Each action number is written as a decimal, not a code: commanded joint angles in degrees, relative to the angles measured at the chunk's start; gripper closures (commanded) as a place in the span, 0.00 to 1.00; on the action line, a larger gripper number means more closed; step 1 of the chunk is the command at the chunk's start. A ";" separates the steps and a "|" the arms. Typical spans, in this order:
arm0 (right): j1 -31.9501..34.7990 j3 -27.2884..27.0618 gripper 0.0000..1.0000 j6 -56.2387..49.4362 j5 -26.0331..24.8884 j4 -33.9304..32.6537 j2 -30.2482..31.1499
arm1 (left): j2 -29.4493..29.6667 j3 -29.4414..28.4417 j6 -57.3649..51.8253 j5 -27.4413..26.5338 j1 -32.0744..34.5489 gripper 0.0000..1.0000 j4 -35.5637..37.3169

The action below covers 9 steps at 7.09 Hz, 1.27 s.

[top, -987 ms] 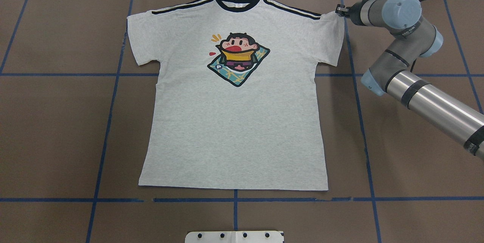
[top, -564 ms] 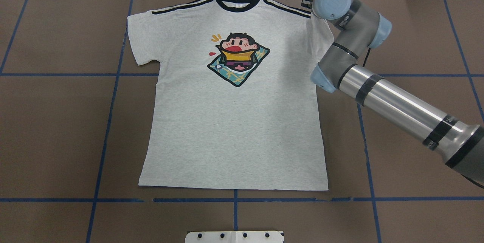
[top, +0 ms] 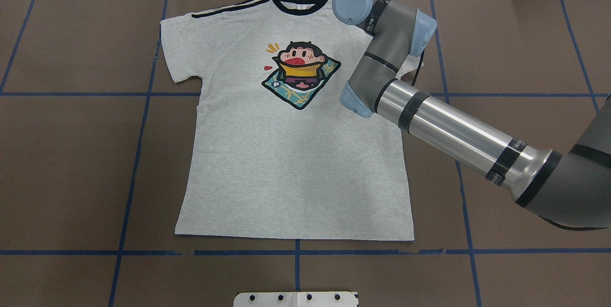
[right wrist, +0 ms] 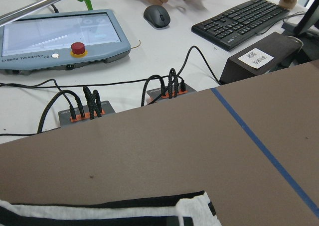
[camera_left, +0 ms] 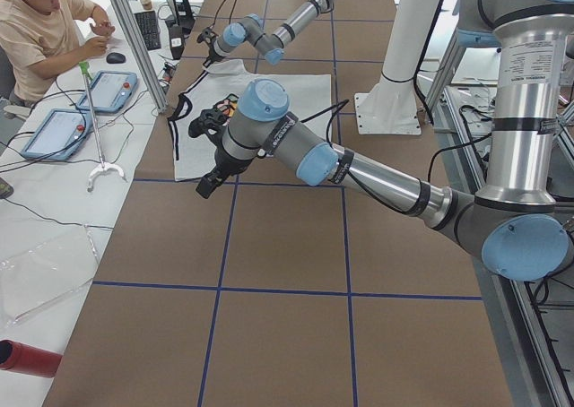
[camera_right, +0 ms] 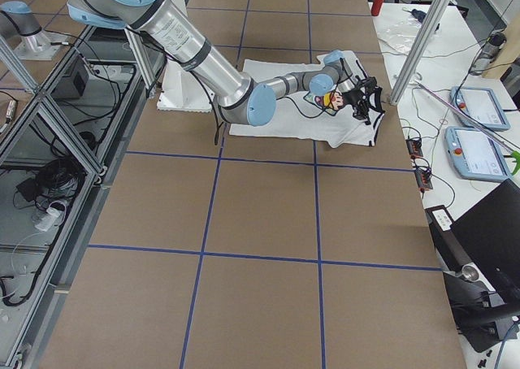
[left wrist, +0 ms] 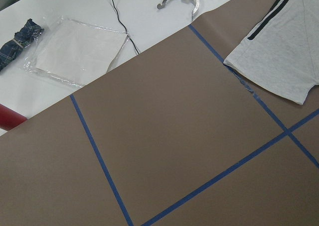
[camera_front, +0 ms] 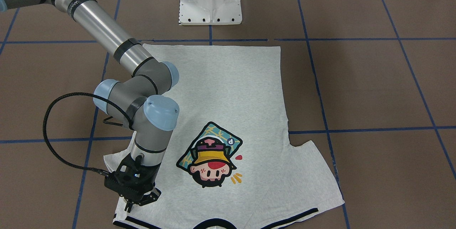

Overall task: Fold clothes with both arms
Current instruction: 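Fold the sleeve inward toward the shirt center with the right gripper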

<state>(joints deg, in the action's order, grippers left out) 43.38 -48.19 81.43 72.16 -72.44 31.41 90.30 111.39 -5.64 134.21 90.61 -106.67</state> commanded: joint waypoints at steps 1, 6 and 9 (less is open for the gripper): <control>-0.66 2.73 1.00 8.01 -1.50 -2.19 -3.70 | 0.05 0.06 0.01 0.00 0.00 0.00 -0.03; -1.71 6.35 0.38 25.30 -3.96 -1.48 -4.61 | -0.04 0.23 0.01 0.00 0.00 0.00 -0.03; -0.25 1.30 0.00 1.11 3.45 0.98 -3.38 | 0.22 0.14 0.10 0.00 0.00 0.00 -0.03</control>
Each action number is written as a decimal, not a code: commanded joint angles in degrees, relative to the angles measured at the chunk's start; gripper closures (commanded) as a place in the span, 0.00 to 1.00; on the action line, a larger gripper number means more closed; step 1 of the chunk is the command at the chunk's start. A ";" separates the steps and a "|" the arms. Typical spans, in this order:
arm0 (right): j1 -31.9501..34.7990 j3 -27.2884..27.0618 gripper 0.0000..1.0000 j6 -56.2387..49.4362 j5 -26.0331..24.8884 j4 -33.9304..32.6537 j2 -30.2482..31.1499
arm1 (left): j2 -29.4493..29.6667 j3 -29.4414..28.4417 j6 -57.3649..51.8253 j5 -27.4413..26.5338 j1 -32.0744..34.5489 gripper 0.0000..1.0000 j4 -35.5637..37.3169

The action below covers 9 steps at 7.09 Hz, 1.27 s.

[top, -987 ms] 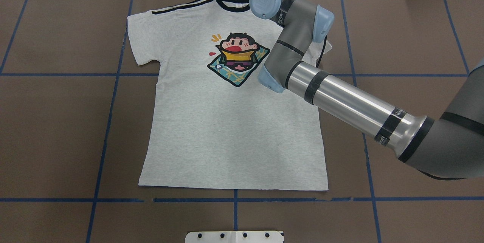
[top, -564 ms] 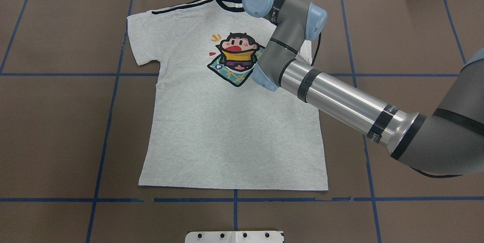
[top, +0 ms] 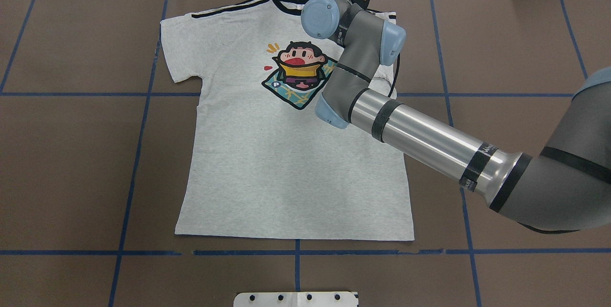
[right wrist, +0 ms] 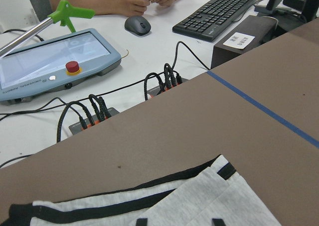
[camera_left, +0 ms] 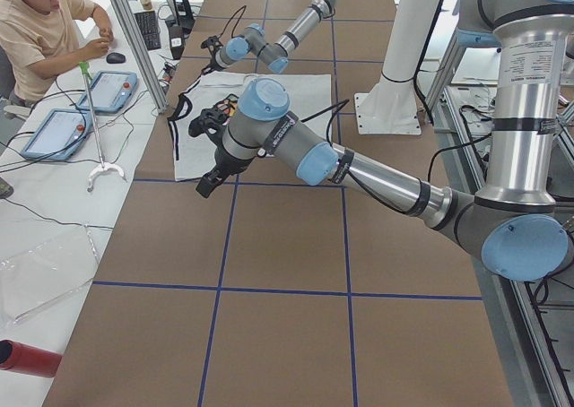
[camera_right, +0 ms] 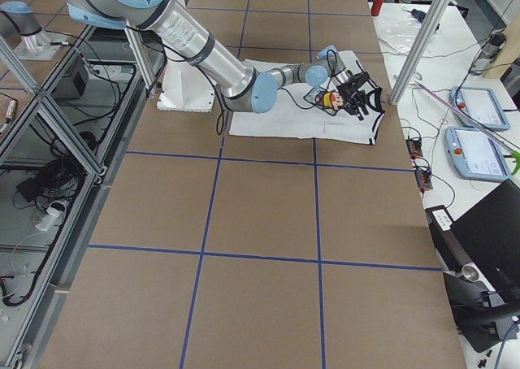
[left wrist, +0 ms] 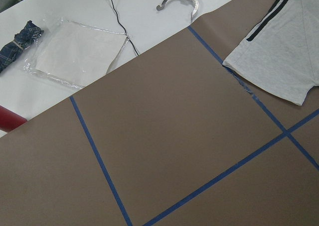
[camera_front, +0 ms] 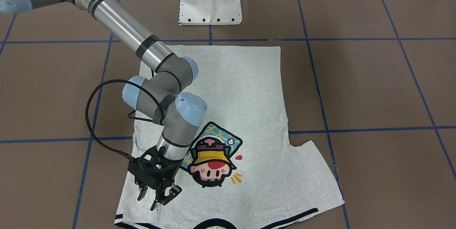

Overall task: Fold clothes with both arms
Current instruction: 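Fold the sleeve inward toward the shirt center with the right gripper, then withdraw the right gripper while the left gripper reaches the other sleeve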

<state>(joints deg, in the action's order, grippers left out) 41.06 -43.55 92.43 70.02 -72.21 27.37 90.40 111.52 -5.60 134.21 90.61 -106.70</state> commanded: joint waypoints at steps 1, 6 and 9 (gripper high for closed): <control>6.27 -10.52 0.00 -19.03 16.10 0.58 4.24 | 0.83 -0.50 2.59 0.09 -0.09 0.00 -0.09; 26.59 -43.49 0.00 -50.11 50.19 -8.37 27.16 | 11.77 -7.42 55.19 -14.09 -20.76 0.07 -16.00; 28.38 -47.50 0.00 -51.73 50.57 -7.86 32.66 | 26.54 -36.60 71.31 -24.42 -28.64 0.26 -34.89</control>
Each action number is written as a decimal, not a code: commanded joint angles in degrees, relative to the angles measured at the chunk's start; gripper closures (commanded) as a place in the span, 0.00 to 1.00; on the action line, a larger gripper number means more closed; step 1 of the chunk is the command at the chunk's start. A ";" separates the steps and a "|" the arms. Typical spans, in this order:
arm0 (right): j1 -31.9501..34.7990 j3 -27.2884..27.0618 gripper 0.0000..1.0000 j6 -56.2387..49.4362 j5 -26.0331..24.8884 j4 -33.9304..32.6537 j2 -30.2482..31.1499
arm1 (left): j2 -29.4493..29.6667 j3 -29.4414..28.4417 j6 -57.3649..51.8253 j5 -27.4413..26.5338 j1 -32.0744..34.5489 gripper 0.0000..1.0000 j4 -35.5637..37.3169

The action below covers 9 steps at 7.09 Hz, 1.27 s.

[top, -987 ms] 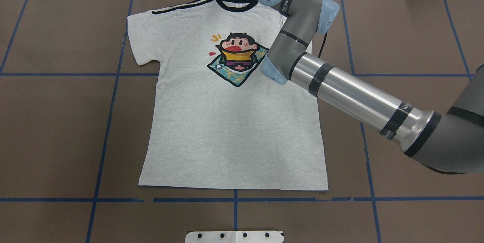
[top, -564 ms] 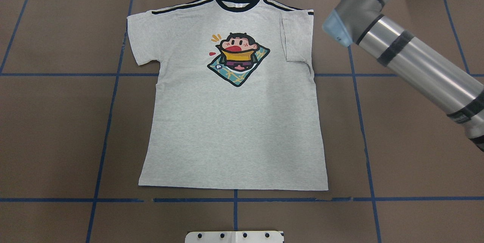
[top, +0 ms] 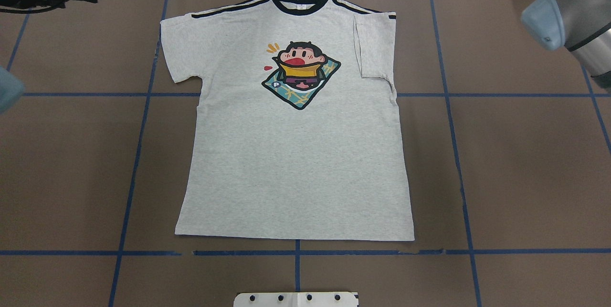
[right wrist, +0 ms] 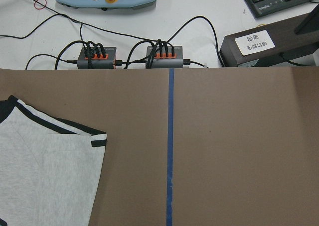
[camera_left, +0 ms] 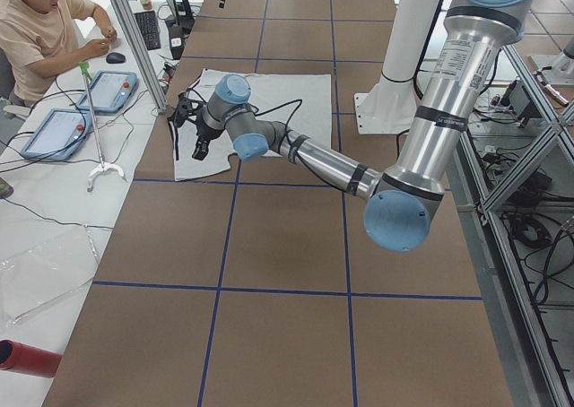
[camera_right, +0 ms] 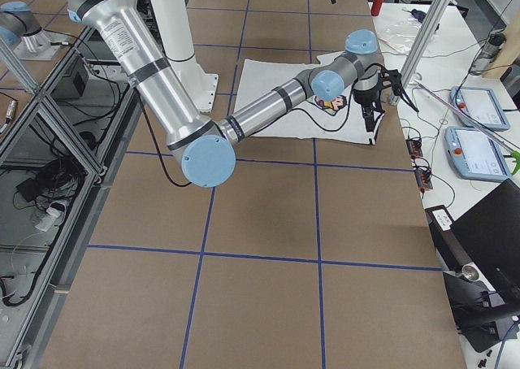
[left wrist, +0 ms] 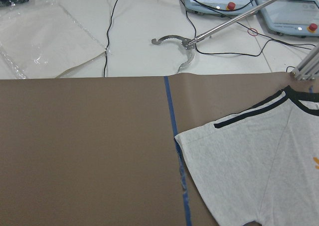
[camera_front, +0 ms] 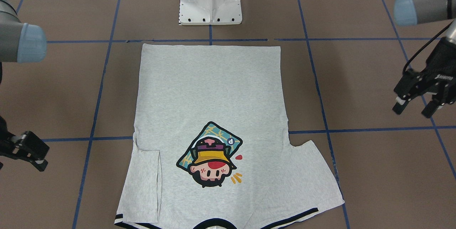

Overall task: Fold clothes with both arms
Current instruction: 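Withdraw the right gripper while the left gripper reaches the other sleeve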

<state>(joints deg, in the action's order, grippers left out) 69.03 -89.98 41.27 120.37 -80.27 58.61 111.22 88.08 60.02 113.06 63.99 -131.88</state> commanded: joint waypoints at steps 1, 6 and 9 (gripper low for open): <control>0.40 -1.51 0.00 -0.58 0.13 0.20 2.11 | 10.20 -21.46 8.86 -8.42 -5.51 0.32 -14.24; 0.31 -1.60 0.00 -0.58 -0.05 0.37 3.00 | 21.32 -40.96 10.12 -15.15 -8.53 0.41 -19.55; 0.22 -1.16 0.00 -0.58 -0.31 0.46 3.00 | 21.94 -45.71 9.77 -15.68 -10.37 0.45 -22.28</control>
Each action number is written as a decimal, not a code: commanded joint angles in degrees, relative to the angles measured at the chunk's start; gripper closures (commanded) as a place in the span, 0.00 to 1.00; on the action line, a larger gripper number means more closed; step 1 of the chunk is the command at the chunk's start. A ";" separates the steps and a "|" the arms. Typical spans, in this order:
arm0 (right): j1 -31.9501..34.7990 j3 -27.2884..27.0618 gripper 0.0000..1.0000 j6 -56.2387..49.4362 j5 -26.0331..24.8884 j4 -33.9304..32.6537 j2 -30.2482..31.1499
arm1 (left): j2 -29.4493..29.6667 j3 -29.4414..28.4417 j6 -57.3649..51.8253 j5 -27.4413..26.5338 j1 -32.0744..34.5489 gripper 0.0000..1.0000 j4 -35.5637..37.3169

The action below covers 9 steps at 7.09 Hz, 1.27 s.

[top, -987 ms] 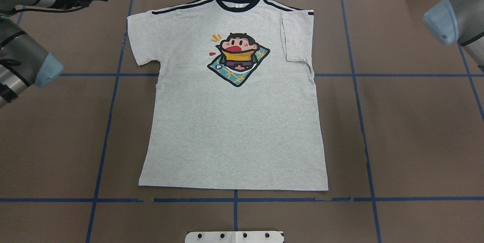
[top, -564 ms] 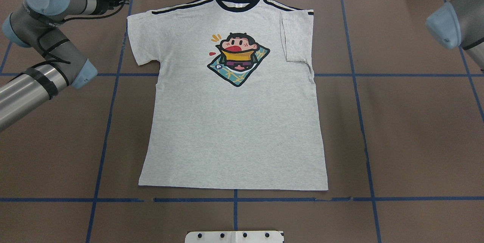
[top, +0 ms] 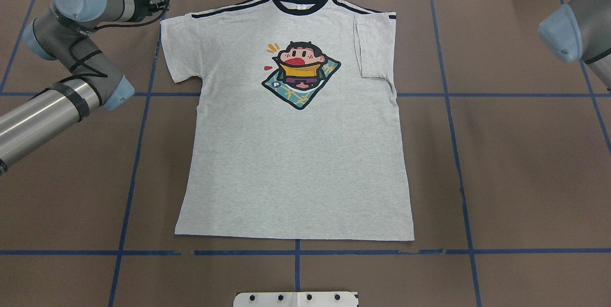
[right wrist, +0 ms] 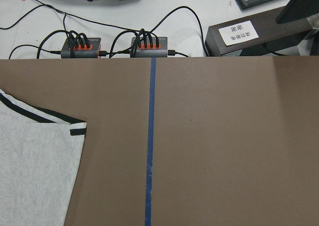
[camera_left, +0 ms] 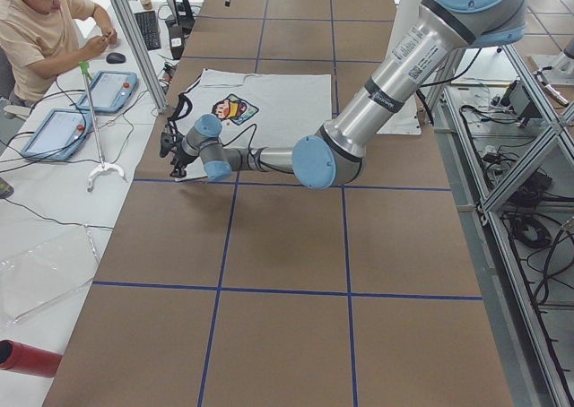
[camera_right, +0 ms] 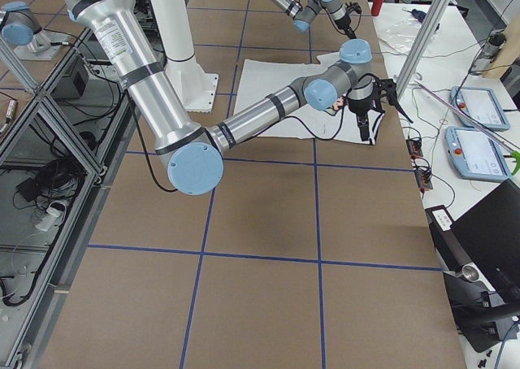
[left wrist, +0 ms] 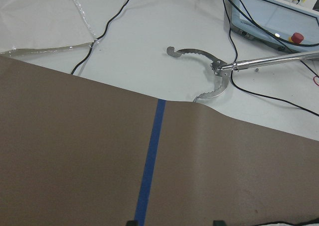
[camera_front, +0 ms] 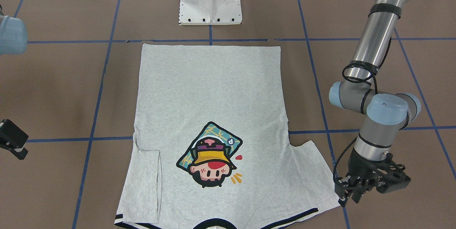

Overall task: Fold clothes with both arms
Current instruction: 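Fold the sleeve nearest the left arm inward with the left gripper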

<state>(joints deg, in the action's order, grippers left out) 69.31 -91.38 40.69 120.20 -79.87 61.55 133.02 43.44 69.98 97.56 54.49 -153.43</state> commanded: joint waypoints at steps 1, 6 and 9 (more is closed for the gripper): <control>-0.05 0.42 0.00 0.00 -0.14 0.41 0.06 | 0.14 -1.16 -0.19 -0.17 -1.75 0.45 -0.82; -0.14 0.33 0.00 0.26 -0.14 0.42 0.15 | -0.39 -1.34 -0.28 -2.19 -3.16 0.56 -0.90; -0.14 -0.28 0.00 0.79 -0.06 0.42 0.59 | -0.91 -1.25 -0.71 -2.72 -3.16 1.00 -1.43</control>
<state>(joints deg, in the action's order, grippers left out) 69.17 -91.33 41.19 120.07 -79.45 61.90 132.47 42.15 69.60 95.07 51.38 -154.66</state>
